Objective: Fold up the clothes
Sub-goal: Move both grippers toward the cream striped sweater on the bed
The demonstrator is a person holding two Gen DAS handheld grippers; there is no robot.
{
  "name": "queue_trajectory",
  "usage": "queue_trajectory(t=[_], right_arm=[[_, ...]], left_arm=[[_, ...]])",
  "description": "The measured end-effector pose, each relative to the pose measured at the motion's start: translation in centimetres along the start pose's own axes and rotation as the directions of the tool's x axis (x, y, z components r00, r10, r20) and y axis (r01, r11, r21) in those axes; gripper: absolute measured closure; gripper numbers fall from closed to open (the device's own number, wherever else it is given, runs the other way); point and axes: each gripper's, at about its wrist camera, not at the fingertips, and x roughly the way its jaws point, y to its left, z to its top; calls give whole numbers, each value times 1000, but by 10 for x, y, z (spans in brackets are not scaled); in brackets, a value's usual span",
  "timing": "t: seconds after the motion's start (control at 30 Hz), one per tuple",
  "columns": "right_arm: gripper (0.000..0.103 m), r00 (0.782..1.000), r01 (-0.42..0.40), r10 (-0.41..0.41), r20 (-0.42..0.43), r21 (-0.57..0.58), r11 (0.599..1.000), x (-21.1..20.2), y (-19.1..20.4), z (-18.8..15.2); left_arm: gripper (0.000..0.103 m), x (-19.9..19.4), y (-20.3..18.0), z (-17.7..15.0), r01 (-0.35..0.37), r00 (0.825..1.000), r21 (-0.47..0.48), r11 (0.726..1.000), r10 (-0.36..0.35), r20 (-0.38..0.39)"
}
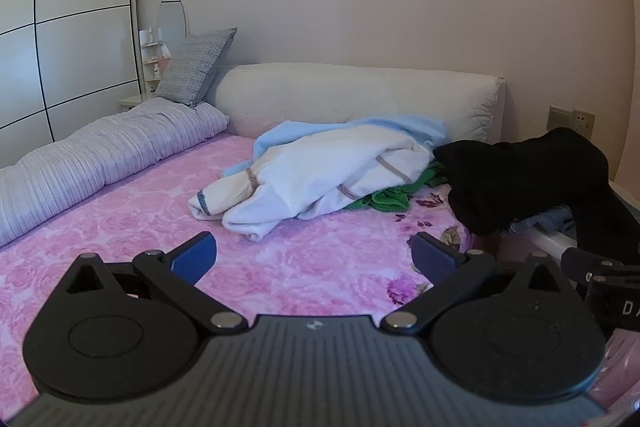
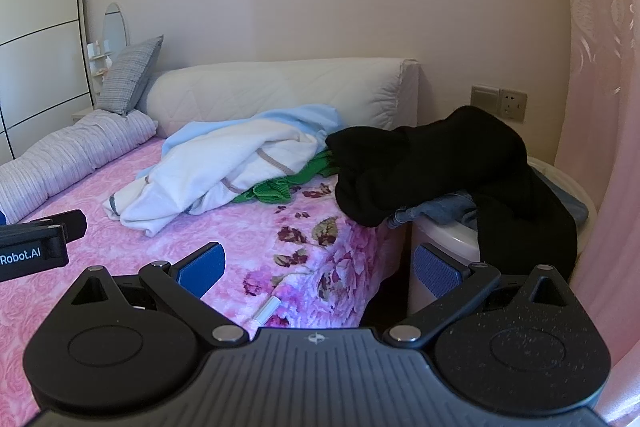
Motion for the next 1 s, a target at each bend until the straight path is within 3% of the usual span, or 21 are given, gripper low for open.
queue_trajectory(t=[1.0], right_arm=[[0, 999, -38, 39, 20, -40, 998, 8, 24, 19]], left_arm=[[0, 12, 24, -1, -32, 999, -41, 999, 32, -19]])
